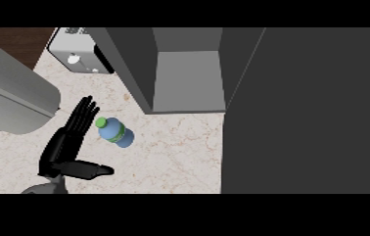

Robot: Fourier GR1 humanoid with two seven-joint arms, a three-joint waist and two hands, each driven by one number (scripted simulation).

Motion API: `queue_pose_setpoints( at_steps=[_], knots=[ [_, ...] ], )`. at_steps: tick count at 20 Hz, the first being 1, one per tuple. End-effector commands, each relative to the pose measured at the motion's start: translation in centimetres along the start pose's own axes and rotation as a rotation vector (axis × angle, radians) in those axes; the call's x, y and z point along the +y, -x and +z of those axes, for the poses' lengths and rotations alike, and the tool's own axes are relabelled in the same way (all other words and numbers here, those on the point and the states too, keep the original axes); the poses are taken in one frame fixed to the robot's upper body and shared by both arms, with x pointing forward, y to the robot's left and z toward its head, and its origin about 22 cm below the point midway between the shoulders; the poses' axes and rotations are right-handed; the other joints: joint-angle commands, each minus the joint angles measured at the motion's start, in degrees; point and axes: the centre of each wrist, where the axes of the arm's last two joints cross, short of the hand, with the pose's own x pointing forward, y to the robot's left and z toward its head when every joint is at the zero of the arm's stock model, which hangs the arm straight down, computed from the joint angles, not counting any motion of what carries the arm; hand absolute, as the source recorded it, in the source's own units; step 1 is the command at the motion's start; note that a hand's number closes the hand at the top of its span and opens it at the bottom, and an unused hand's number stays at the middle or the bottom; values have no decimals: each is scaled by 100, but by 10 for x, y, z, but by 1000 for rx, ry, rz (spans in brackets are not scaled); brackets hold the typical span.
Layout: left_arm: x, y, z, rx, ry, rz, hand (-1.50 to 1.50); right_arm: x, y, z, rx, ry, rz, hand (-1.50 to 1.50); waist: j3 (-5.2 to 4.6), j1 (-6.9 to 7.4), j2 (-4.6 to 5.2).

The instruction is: Pick up the bottled water, place it into the cabinet and close the cabinet

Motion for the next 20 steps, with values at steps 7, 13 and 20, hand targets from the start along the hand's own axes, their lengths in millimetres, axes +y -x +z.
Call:
queue_pose_setpoints(
  at_steps=[7, 13, 20],
  knots=[
    [17, 58, -14, 4, -57, -7, -150, 4, -33, 14, -18, -31, -4, -150, -4, -43, 10],
    [11, 89, 0, 37, 36, 142, -150, 6, -22, 18, -26, -22, -38, -150, -8, -52, 19],
    [-9, 108, -1, 57, 82, 217, -150, 8, -33, 20, -17, -19, -5, -150, -9, -38, 24]
  ],
)
